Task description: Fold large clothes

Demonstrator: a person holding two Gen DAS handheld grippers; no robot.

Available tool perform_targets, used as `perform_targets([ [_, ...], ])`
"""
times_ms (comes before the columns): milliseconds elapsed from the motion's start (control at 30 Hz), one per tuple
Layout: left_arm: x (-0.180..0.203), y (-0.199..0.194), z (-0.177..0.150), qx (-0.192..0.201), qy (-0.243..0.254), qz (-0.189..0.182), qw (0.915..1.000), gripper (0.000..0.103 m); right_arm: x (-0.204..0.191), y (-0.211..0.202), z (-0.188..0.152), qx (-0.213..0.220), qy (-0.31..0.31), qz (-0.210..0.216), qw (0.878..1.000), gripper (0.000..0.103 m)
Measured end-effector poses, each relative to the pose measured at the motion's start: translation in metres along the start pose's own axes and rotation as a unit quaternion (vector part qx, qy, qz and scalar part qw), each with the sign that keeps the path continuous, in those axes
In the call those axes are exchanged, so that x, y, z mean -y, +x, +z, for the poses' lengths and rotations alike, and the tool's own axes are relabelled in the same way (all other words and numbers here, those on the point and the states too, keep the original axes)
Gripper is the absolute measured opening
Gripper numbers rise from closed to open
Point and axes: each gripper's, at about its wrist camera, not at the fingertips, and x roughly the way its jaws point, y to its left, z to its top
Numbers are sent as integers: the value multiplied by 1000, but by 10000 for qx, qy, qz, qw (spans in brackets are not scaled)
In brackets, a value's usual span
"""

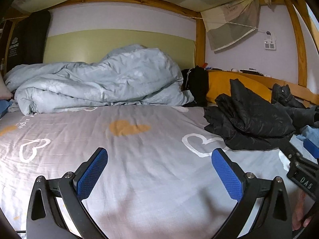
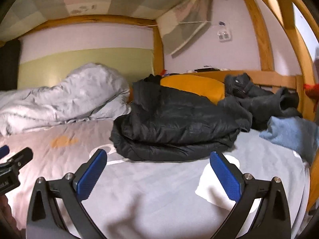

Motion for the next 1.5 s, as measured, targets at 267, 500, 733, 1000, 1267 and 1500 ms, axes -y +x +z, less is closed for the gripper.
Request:
perform_targets([
  [267, 1, -2, 0, 30, 36, -82, 10000, 103, -13, 3, 0, -80, -311, -102, 9994, 103],
  [500, 4, -4, 1, 68, 87, -55, 9999, 103, -16, 6, 0, -177, -388, -47, 9991, 103],
  [733, 11, -4, -1, 63, 177, -13, 9998, 103, -13, 7, 0, -200, -309, -216, 9991, 103],
  [1000, 13, -3, -1, 53, 246, 64, 9997, 103, -8, 10, 0, -291, -186, -160, 9993, 103],
  [1267, 10, -3, -1, 38, 228, 110, 9997, 103, -10, 13, -1, -372, -239, -248, 9987, 103],
  [1500, 13, -2, -2, 3, 334, 176, 9993, 103, -6, 14, 0, -383, -136, -253, 9989, 103],
])
